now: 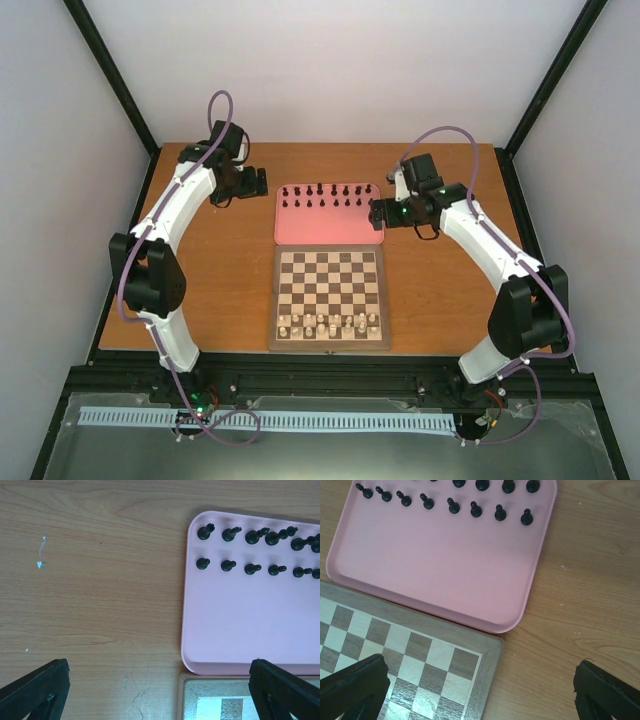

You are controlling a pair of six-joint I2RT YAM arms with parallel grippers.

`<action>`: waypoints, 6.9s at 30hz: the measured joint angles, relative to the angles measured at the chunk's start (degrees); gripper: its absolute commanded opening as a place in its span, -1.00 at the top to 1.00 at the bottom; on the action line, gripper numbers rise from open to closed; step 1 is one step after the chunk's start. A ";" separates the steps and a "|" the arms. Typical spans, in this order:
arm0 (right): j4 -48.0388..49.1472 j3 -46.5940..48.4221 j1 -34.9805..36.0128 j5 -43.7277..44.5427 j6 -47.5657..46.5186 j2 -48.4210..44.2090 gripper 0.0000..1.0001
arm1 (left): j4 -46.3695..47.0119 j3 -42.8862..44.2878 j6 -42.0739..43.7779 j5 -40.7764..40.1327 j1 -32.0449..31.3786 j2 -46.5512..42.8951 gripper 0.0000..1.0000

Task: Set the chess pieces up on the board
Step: Pick up the chess piece from the storage box, then place the chess piece on the chessboard.

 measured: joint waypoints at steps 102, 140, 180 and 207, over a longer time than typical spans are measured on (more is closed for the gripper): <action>-3.93 57.35 -1.57 10.36 1.01 57.61 0.90 | -1.46 -1.36 0.37 -0.83 0.00 3.08 -0.99; 4.42 -9.49 8.63 8.96 4.70 2.93 0.92 | -1.25 -3.15 0.33 -0.55 0.00 2.54 -0.99; 8.96 -8.13 9.42 6.58 7.48 12.61 0.90 | -0.85 -4.55 0.33 -0.42 0.00 1.18 -0.99; 7.87 -9.64 9.73 6.58 7.08 11.17 0.33 | -0.83 -5.46 0.33 -0.46 0.00 1.16 -0.99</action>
